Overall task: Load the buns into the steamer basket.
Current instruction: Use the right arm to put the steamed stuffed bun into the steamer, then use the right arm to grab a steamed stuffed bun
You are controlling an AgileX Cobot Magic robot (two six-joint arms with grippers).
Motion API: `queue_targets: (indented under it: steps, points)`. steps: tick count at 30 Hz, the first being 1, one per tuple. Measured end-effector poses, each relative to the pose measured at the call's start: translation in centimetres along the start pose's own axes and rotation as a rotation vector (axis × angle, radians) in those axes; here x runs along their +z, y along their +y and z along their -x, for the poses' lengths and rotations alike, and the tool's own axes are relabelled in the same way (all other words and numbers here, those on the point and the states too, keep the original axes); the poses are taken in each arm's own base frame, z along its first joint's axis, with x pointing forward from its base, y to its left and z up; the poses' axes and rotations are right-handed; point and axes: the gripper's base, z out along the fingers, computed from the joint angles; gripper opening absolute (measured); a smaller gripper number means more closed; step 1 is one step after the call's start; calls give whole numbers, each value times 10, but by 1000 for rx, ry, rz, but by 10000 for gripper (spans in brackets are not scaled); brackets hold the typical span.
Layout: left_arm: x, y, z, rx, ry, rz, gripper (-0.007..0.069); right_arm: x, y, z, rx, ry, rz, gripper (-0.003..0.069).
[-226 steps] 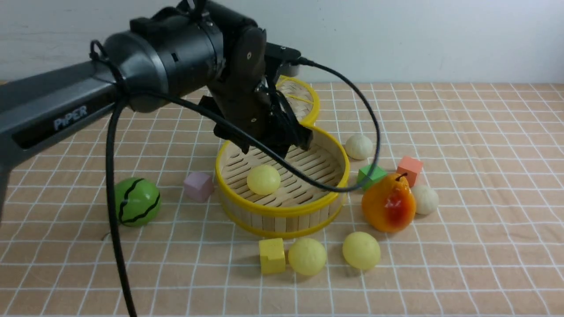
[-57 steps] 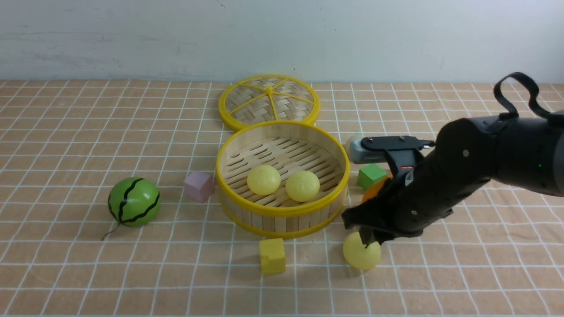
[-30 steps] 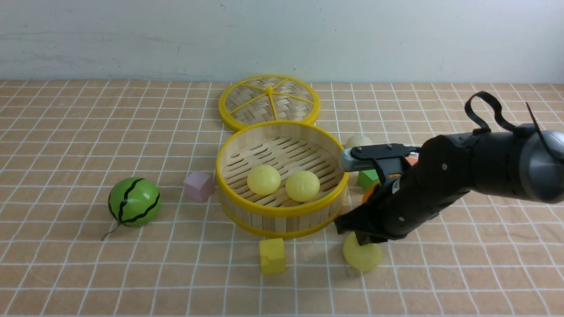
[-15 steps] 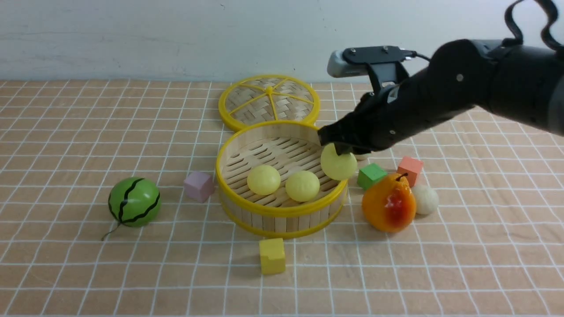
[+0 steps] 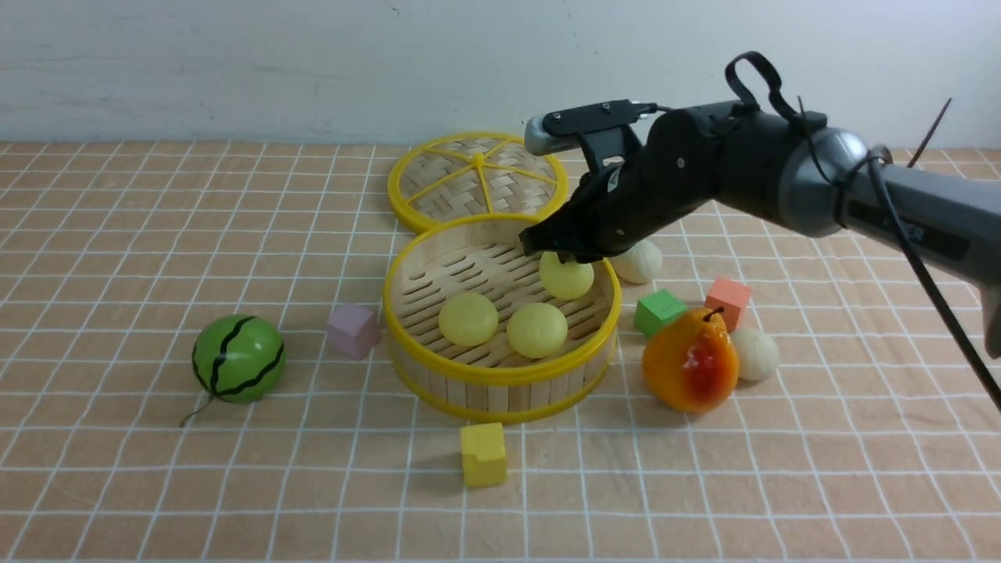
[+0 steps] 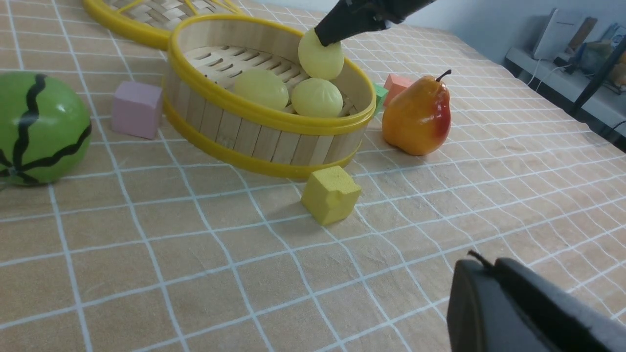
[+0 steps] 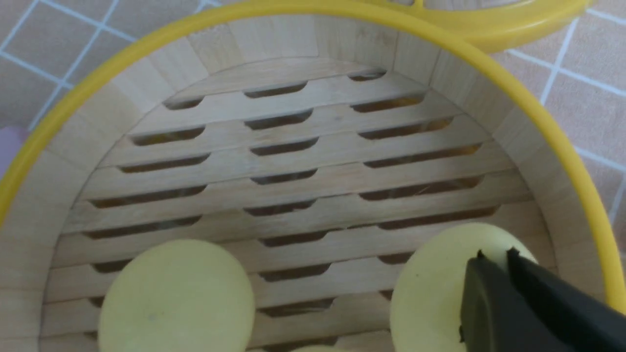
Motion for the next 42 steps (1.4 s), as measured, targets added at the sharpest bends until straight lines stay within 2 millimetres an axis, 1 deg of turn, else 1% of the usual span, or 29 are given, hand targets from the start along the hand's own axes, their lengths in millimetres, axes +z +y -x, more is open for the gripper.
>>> queue_targets:
  steps: [3,7,10,11,12,14,15,16,18,20,21,22,24,26,27,29,32,33,34,35,36,38,42]
  points:
    - [0,0,0,0,0,0,29,9,-9,-4,20,0,-13,12]
    - [0,0,0,0,0,0,32,18,-13,-9,42,11,-21,25]
    - [0,0,0,0,0,0,34,22,-14,-10,48,6,-22,80]
    - [0,0,0,0,0,0,34,21,-14,-9,49,4,-21,85]
    - [0,0,0,0,0,0,35,20,-14,-8,51,-1,-20,138]
    - [0,0,0,0,0,0,36,16,-13,-6,56,-4,-16,213]
    - [0,0,0,0,0,0,36,11,-12,-3,58,-3,-12,257]
    - [0,0,0,0,0,0,36,8,-12,-2,58,-4,-11,275]
    - [0,0,0,0,0,0,38,-18,-8,10,55,-17,-2,379]
    - [0,0,0,0,0,0,38,-32,-6,15,46,-18,-2,409]
    - [0,0,0,0,0,0,38,-53,-5,21,26,-10,-9,440]
    - [0,0,0,0,0,0,38,-67,-5,24,9,6,-20,453]
    - [0,0,0,0,0,0,38,-92,-11,24,-32,68,-66,458]
    - [0,0,0,0,0,0,39,-104,-24,17,-28,151,-131,442]
    - [0,0,0,0,0,0,39,-107,-34,10,-2,197,-166,425]
    - [0,0,0,0,0,0,40,-103,-54,-6,62,277,-221,386]
    - [0,0,0,0,0,0,47,-91,-85,-41,186,387,-283,307]
    - [0,0,0,0,0,0,48,-89,-91,-49,211,404,-290,295]
    - [0,0,0,0,0,0,48,-88,-92,-50,217,403,-291,288]
    - [0,0,0,0,0,0,50,-84,-102,-62,261,413,-291,267]
    - [0,0,0,0,0,0,50,-83,-103,-63,266,408,-289,263]
    - [0,0,0,0,0,0,55,-79,-109,-71,317,391,-272,253]
    - [0,0,0,0,0,0,57,-76,-113,-69,350,324,-254,253]
